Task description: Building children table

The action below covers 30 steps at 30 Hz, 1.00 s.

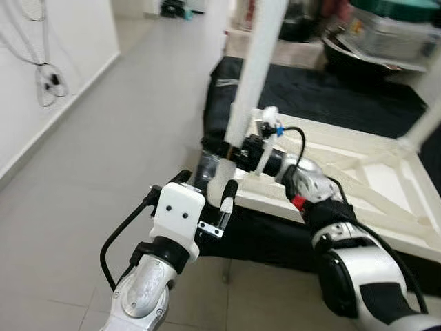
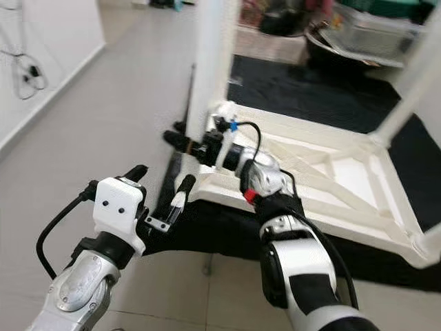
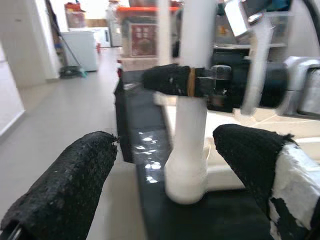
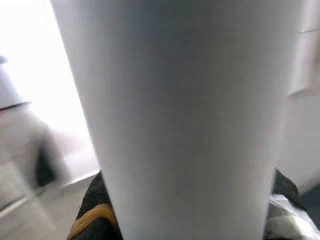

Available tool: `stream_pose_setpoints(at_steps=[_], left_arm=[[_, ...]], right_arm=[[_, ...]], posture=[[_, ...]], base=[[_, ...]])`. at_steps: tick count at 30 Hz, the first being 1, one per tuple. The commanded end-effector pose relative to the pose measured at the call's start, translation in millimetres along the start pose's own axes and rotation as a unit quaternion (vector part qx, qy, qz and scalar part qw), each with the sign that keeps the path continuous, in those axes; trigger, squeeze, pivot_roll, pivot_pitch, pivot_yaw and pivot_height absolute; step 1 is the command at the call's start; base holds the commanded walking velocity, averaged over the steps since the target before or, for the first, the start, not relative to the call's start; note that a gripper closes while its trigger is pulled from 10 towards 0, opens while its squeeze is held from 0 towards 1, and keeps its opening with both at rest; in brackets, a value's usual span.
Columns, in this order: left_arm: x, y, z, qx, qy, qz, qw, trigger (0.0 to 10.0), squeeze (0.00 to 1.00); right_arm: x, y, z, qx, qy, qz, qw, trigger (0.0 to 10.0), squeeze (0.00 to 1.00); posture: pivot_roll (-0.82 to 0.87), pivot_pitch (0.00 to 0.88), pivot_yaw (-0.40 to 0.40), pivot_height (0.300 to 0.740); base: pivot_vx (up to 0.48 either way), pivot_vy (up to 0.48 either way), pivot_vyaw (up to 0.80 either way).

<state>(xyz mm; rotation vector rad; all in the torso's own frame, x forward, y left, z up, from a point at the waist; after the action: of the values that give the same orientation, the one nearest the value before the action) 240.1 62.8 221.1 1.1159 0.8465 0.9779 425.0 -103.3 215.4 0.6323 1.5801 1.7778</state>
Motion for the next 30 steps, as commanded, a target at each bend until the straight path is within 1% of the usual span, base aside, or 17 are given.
stream_pose_setpoints(at_steps=[1, 5, 6, 7, 8, 11, 12, 13, 18, 19, 20, 21, 22, 24, 26, 28, 30], left_arm=[[-0.3, -2, -1.4, 0.006, -0.001, -0.001, 1.000, 10.0, 0.00], [-0.4, -3, -1.5, 0.006, -0.001, -0.001, 1.000, 10.0, 0.00], [-1.2, -3, -1.4, 0.007, -0.003, 0.000, 1.000, 10.0, 0.00], [-1.2, -3, -1.4, 0.007, -0.003, 0.000, 1.000, 10.0, 0.00], [-1.6, -3, -1.0, 0.007, -0.004, 0.000, 1.000, 10.0, 0.00], [-1.6, -3, -1.0, 0.007, -0.004, 0.000, 1.000, 10.0, 0.00], [-1.3, -3, -0.8, 0.007, -0.004, 0.000, 1.000, 10.0, 0.00], [-1.2, -3, -0.4, 0.007, -0.004, 0.001, 1.000, 10.0, 0.00], [-0.9, -3, -0.1, 0.006, -0.004, 0.001, 1.000, 10.0, 0.00], [-0.5, -3, 0.1, 0.006, -0.004, 0.002, 1.000, 10.0, 0.00], [0.0, -3, 0.3, 0.006, -0.003, 0.003, 1.000, 10.0, 0.00], [0.0, -3, 0.3, 0.006, -0.003, 0.003, 1.000, 10.0, 0.00], [0.4, -3, 0.4, 0.006, -0.003, 0.004, 1.000, 10.0, 0.00], [0.9, -3, 0.4, 0.005, -0.002, 0.004, 1.000, 10.0, 0.00], [0.9, -3, 0.4, 0.005, -0.002, 0.004, 1.000, 10.0, 0.00], [0.9, -3, 0.4, 0.005, -0.001, 0.004, 1.000, 10.0, 0.00], [1.2, -2, 0.6, 0.004, -0.001, 0.005, 1.000, 10.0, 0.00]], right_arm=[[-68.5, -24, -50.7, 0.044, -0.257, 0.020, 0.965, 0.0, 0.00], [-78.5, -28, -61.3, 0.055, -0.310, 0.013, 0.949, 0.0, 0.00], [-85.4, -36, -77.4, 0.067, -0.377, 0.000, 0.924, 0.0, 0.00], [-85.4, -36, -77.4, 0.067, -0.377, 0.000, 0.924, 0.0, 0.00], [-77.5, -46, -88.4, 0.082, -0.430, -0.009, 0.899, 0.0, 0.00], [-77.5, -46, -88.4, 0.082, -0.430, -0.009, 0.899, 0.0, 0.00], [-62.8, -53, -94.8, 0.095, -0.465, -0.007, 0.880, 0.0, 0.00], [-47.5, -58, -91.8, 0.104, -0.479, 0.005, 0.872, 8.8, 0.00], [-36.7, -58, -82.0, 0.102, -0.469, 0.020, 0.877, 10.0, 0.00], [-34.1, -49, -62.2, 0.075, -0.433, 0.022, 0.898, 10.0, 1.00], [-37.5, -35, -46.7, 0.048, -0.395, 0.007, 0.918, 10.0, 1.00], [-37.5, -35, -46.7, 0.048, -0.395, 0.007, 0.918, 10.0, 1.00], [-40.7, -25, -39.6, 0.031, -0.375, -0.007, 0.927, 10.0, 0.00], [-41.4, -10, -25.9, 0.007, -0.278, 0.002, 0.961, 10.0, 0.00], [-41.4, -10, -25.9, 0.007, -0.278, 0.002, 0.961, 10.0, 0.00], [-31.6, 2, -20.3, -0.004, -0.141, 0.025, 0.990, 10.0, 0.00], [-11.7, 9, -23.1, -0.001, 0.007, 0.031, 1.000, 10.0, 0.00]], posture=[[0.13, 0.101, -0.131, 0.740], [0.13, 0.101, -0.131, 0.740], [0.13, 0.102, -0.131, 0.740], [0.13, 0.102, -0.131, 0.740], [0.13, 0.103, -0.129, 0.740], [0.13, 0.103, -0.129, 0.740], [0.13, 0.103, -0.126, 0.740], [0.14, 0.101, -0.129, 0.740], [0.14, 0.101, -0.129, 0.740], [0.14, 0.099, -0.134, 0.740], [0.14, 0.100, -0.135, 0.740], [0.14, 0.100, -0.135, 0.740], [0.14, 0.100, -0.135, 0.740], [0.14, 0.100, -0.136, 0.740], [0.14, 0.100, -0.136, 0.740], [0.14, 0.100, -0.137, 0.740], [0.14, 0.100, -0.140, 0.740]], base=[[0.000, 0.000, 0.00], [0.000, 0.000, 0.00], [0.000, 0.000, 0.00], [0.000, 0.000, 0.00], [0.000, 0.000, 0.00], [0.000, 0.000, 0.00], [0.000, 0.000, 0.00], [0.000, 0.000, 0.00], [0.000, 0.000, 0.00], [0.000, 0.000, 0.00], [0.000, 0.000, 0.00], [0.000, 0.000, 0.00], [0.000, 0.000, 0.00], [0.000, 0.000, 0.00], [0.000, 0.000, 0.00], [0.000, 0.000, 0.00], [0.000, 0.000, 0.00]])
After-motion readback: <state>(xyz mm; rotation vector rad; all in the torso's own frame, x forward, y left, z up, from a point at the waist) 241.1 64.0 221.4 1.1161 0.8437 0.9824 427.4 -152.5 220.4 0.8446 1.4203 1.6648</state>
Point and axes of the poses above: a point about 5 cm out from each wrist's last joint towards the gripper, its own z axis pointing out of the wrist towards the gripper, its own y axis along the axis of the wrist's last joint, x = y × z, the point moved 4 cm from there along z, pointing out of the wrist towards the gripper, and after that the axes turned 10 degrees about -z, right-handed, at the moved point
